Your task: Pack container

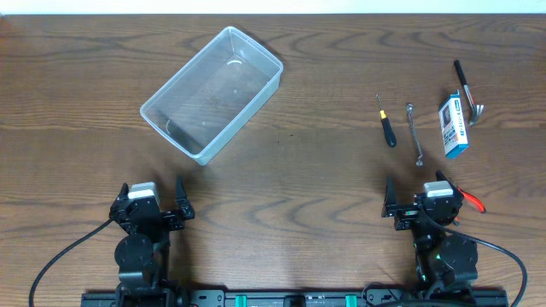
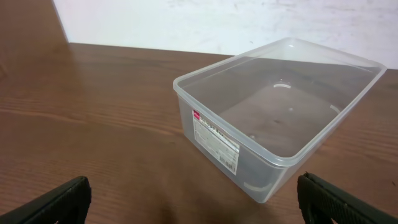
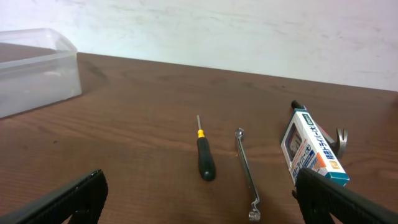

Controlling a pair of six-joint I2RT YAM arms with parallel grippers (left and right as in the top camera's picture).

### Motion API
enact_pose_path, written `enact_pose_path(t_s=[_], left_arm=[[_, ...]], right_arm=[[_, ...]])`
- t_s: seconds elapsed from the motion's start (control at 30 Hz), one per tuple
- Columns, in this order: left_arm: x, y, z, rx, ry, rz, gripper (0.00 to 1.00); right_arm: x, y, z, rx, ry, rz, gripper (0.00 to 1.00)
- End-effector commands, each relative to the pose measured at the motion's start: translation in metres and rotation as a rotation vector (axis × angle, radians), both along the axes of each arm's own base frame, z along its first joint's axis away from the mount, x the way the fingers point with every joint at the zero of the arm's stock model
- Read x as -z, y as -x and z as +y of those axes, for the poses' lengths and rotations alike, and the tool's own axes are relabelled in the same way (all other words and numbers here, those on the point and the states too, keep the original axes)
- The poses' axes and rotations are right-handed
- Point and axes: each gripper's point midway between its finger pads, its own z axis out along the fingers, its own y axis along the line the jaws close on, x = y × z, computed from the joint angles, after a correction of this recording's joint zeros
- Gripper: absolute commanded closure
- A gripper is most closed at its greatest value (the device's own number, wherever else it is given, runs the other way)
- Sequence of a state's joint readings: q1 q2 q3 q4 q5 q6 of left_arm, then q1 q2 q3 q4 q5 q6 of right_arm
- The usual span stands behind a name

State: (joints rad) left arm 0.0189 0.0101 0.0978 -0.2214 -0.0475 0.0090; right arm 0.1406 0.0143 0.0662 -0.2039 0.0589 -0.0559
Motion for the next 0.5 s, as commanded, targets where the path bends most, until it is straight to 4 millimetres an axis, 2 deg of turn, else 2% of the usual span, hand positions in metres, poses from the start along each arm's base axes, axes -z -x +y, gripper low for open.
enact_pose_path(t_s=[0.0,0.47], left_arm=[[0.0136,-0.0001,-0.001,0.012,-0.016,0.032,0.02],[0.0131,-0.0003,-0.0018,0.014,-0.009,0.028,0.02]], right_arm=[[0.0,0.0,-0.0009,0.001,0.007,-0.006,0.01],[0.0,0.0,-0.0009,0.001,0.007,-0.006,0.01]])
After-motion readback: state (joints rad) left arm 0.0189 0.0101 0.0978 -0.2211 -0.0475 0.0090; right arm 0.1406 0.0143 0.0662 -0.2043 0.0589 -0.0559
